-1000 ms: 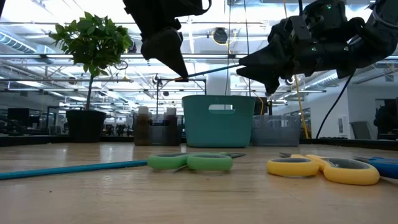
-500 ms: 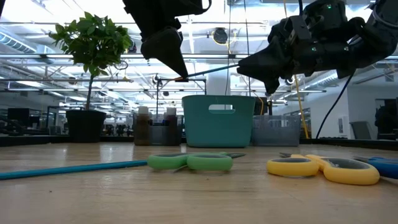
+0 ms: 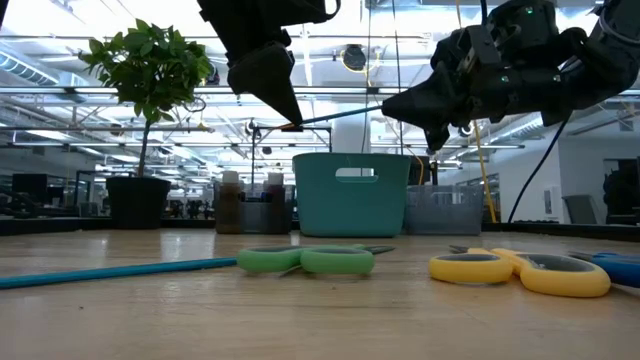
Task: Pick & Place Paint Supplies
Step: Put the blue paint brush into the blue bin
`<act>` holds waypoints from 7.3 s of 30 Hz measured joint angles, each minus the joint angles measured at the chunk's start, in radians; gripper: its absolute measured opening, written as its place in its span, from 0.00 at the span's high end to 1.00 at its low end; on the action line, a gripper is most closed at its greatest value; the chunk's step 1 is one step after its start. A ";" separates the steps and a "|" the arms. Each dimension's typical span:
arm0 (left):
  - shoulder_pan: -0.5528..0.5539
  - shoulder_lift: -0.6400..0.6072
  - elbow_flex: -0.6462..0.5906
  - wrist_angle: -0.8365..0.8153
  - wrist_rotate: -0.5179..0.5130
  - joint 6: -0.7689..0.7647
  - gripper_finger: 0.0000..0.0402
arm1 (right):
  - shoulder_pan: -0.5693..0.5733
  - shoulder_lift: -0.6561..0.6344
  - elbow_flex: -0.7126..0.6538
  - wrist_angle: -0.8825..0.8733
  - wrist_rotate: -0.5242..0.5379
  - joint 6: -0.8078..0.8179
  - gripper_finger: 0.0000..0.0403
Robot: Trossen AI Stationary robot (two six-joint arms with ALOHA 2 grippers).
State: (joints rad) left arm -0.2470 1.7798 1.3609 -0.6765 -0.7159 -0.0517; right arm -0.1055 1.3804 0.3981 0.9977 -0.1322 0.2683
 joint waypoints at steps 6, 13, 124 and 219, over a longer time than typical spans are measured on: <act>0.000 0.000 0.000 -0.001 0.009 0.001 1.00 | 0.000 0.000 0.000 0.000 -0.002 -0.021 0.98; 0.000 -0.001 0.000 0.000 0.009 -0.002 1.00 | 0.000 0.000 0.000 0.019 -0.001 -0.069 0.99; -0.249 0.091 -0.498 0.722 0.500 -0.778 0.45 | 0.075 -0.328 0.182 -0.609 0.004 -0.220 0.62; -0.285 -0.398 -0.794 -0.133 0.500 -1.922 0.67 | 0.127 -0.383 0.102 -0.501 0.080 -0.229 0.66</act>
State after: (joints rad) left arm -0.5320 1.3819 0.5666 -0.8097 -0.2164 -1.9736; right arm 0.0215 0.9974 0.5003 0.4969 -0.0525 0.0395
